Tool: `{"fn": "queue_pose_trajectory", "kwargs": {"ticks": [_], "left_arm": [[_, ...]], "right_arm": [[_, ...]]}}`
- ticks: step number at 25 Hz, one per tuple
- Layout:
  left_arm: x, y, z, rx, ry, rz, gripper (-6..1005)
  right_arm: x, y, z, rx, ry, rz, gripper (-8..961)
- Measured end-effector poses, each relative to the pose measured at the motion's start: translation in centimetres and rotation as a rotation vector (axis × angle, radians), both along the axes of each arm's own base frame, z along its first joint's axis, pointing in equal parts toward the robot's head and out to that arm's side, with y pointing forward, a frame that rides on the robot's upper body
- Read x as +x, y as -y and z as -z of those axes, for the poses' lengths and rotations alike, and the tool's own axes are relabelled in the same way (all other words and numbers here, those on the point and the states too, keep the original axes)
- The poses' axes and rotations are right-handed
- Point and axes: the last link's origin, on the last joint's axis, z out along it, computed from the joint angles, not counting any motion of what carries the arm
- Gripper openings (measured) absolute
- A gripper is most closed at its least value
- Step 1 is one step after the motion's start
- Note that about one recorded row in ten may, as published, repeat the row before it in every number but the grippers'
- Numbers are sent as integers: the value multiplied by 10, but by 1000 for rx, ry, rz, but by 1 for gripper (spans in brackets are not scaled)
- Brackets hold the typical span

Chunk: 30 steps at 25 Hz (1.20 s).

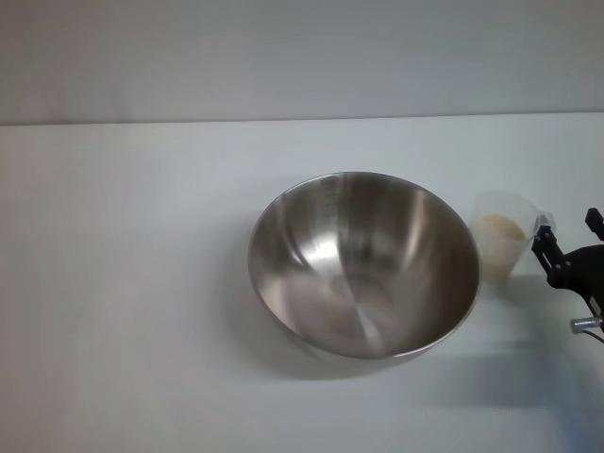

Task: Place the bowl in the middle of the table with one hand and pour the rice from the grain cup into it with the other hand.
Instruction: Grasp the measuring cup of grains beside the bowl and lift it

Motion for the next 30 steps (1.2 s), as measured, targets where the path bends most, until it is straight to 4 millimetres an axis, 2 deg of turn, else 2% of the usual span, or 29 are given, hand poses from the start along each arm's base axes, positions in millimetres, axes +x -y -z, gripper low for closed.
{"fn": "queue_pose_trajectory", "kwargs": {"ticks": [11, 16, 21, 28, 30], "left_arm": [[1, -2, -2, 6, 1, 1, 870], [1, -2, -1, 6, 1, 2, 870], [2, -2, 0, 3, 2, 5, 870], [3, -1, 0, 3, 2, 11, 870], [3, -1, 0, 4, 2, 12, 870]], "right_arm": [[-1, -3, 0, -4, 4, -1, 584], [-1, -3, 0, -5, 3, 0, 409], [1, -3, 3, -21, 4, 14, 411], [1, -4, 4, -31, 5, 19, 246], [1, -4, 4, -30, 5, 19, 239]]}}
